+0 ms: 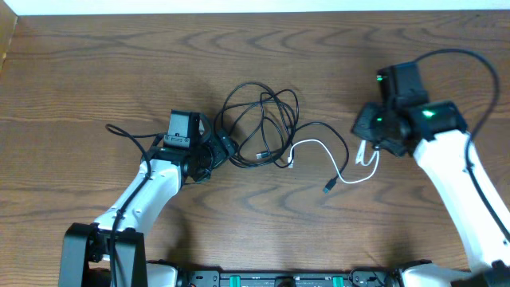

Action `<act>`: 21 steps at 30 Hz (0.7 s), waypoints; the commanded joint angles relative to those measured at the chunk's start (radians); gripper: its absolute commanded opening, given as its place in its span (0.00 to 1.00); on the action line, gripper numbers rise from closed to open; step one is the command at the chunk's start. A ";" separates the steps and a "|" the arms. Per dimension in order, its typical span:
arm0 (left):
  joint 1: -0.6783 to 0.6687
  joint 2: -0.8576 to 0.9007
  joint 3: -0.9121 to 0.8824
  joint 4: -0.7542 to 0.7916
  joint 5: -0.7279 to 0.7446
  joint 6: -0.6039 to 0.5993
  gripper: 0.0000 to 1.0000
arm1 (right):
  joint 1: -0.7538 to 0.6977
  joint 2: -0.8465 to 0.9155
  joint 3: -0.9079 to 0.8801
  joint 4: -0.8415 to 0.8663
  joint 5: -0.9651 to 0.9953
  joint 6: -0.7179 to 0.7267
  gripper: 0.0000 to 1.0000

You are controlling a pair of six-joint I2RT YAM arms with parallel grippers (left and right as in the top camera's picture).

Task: Untangle cables

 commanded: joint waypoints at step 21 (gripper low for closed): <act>-0.002 -0.013 0.005 -0.003 -0.010 0.008 0.95 | 0.179 0.406 0.001 0.273 -0.109 0.088 0.60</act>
